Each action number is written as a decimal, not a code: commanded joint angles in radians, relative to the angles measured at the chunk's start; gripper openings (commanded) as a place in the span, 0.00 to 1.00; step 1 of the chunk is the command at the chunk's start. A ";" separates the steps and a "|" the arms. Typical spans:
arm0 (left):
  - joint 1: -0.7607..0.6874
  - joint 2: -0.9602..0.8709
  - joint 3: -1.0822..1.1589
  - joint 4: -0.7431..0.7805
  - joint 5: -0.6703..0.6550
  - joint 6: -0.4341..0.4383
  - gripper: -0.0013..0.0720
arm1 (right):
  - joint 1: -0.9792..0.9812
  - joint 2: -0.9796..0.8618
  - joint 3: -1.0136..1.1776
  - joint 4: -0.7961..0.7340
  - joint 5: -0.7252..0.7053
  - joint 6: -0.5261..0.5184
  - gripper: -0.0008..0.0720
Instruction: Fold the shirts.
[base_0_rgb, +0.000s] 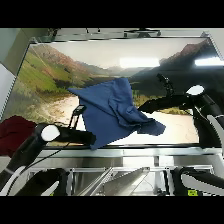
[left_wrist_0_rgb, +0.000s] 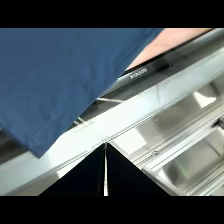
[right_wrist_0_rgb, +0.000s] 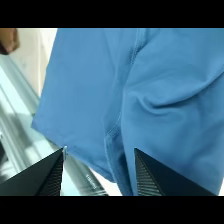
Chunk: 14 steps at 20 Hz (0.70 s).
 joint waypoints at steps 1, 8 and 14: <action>0.109 0.191 -0.178 -0.037 0.017 -0.095 0.05 | 0.003 -0.003 -0.001 -0.003 0.038 0.018 0.67; 0.301 0.309 -0.450 -0.155 0.247 -0.106 0.78 | 0.022 -0.003 -0.001 0.000 0.036 0.018 0.67; 0.343 0.113 -0.467 -0.365 0.298 0.137 0.77 | 0.025 -0.003 -0.001 0.000 0.037 0.017 0.67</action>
